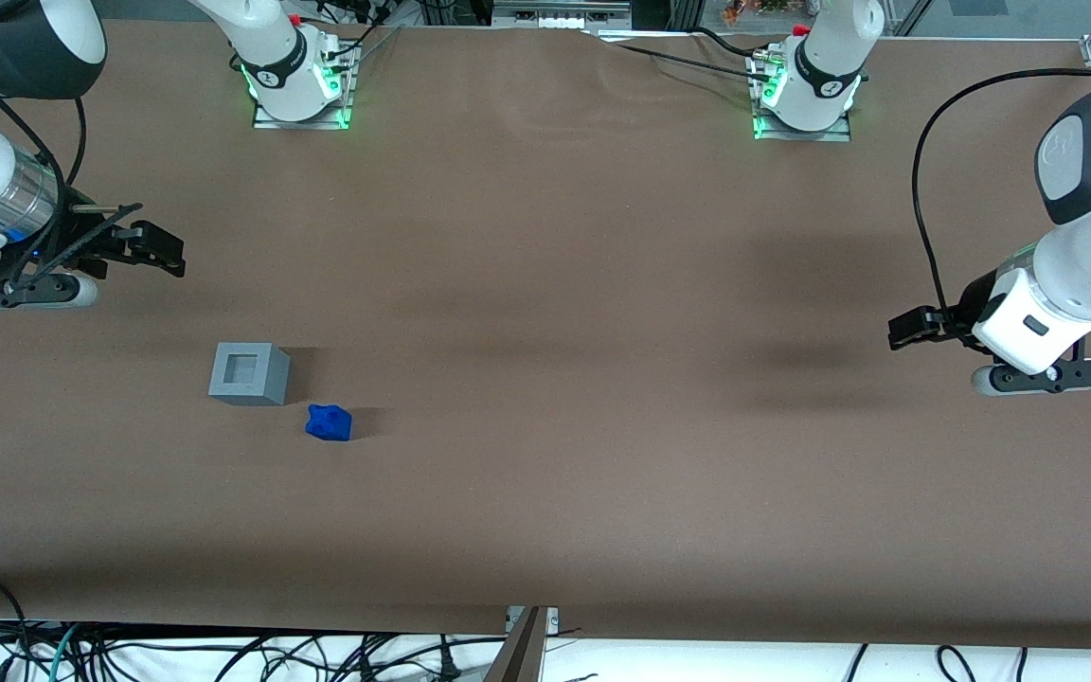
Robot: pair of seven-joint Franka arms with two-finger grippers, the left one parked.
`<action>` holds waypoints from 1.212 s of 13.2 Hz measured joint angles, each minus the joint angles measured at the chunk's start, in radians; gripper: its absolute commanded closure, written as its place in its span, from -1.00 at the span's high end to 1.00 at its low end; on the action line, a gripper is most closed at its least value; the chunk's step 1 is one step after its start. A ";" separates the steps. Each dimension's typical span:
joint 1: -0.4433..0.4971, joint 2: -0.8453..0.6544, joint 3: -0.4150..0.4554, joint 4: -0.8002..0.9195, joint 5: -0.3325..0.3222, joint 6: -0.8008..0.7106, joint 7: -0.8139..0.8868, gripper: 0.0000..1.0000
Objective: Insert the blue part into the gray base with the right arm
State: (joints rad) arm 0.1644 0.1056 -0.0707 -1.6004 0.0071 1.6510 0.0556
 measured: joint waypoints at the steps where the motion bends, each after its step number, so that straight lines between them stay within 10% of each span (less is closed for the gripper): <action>1: 0.000 0.000 0.000 0.004 0.000 -0.010 0.000 0.98; 16: -0.001 0.000 -0.007 0.014 -0.001 -0.033 -0.020 0.98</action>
State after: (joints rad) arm 0.1635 0.1054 -0.0775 -1.5866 0.0063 1.6181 0.0356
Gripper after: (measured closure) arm 0.004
